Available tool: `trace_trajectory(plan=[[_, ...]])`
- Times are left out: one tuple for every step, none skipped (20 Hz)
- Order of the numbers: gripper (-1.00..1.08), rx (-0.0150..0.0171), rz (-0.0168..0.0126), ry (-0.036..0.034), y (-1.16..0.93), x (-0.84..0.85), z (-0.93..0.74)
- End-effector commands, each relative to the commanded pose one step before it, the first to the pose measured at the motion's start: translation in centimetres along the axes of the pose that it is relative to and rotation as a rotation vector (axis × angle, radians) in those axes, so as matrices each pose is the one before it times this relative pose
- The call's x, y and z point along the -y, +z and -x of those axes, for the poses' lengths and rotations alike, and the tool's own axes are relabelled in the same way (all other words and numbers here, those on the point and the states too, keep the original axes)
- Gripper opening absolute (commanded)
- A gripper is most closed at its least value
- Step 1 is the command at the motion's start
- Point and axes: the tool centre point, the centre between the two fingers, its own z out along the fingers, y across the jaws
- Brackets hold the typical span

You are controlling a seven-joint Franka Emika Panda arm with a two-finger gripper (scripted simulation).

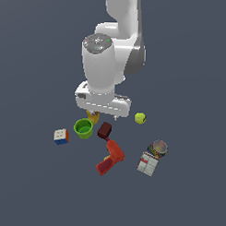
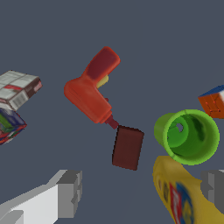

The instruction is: Pick up a designated object from a clutter of objects.

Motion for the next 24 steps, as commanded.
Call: trace_trajectory(plan=[[1.0,-0.00129,0.00139,0.03817,2.597,-0.127,0.227],[1.0,-0.00046,0.00067,0.01508,1.012,-0.067,0.131],[1.0,-0.00046,0.00071,0.01446,0.962,-0.072,0.146],[1.0,-0.00046,0.00073,0.0137,0.903,-0.077,0.156],[1.0,-0.00046,0.00075,0.01291,0.844,-0.079,0.163],[1.0,-0.00045,0.00075,0.01215,0.786,-0.082,0.167],[1.0,-0.00045,0.00074,0.01136,0.729,-0.083,0.168],[1.0,-0.00043,0.00073,0.01057,0.673,-0.083,0.166],[1.0,-0.00042,0.00071,0.0098,0.618,-0.082,0.162],[1.0,-0.0004,0.00068,0.00902,0.565,-0.08,0.156],[1.0,-0.00038,0.00064,0.00822,0.512,-0.077,0.148],[1.0,-0.00035,0.0006,0.00744,0.46,-0.072,0.139],[1.0,-0.00032,0.00055,0.00666,0.409,-0.068,0.127],[1.0,-0.00029,0.0005,0.00587,0.359,-0.062,0.115],[1.0,-0.00026,0.00044,0.0051,0.309,-0.055,0.102],[1.0,-0.00022,0.00038,0.00429,0.261,-0.047,0.088],[1.0,-0.00019,0.00032,0.00357,0.212,-0.042,0.072],[1.0,-0.00014,0.00024,0.00266,0.165,-0.028,0.059],[1.0,-0.0001,0.00018,0.00194,0.117,-0.022,0.041],[1.0,-0.00006,0.00011,0.00119,0.07,-0.015,0.025],[1.0,0.0,0.0,0.0,0.024,0.014,0.015],[1.0,-0.01676,-0.0061,-0.00371,-0.858,0.234,-0.663],[1.0,0.0,0.0,0.0,0.026,-0.001,0.006],[1.0,0.0,0.0,0.0,0.079,-0.003,0.018]])
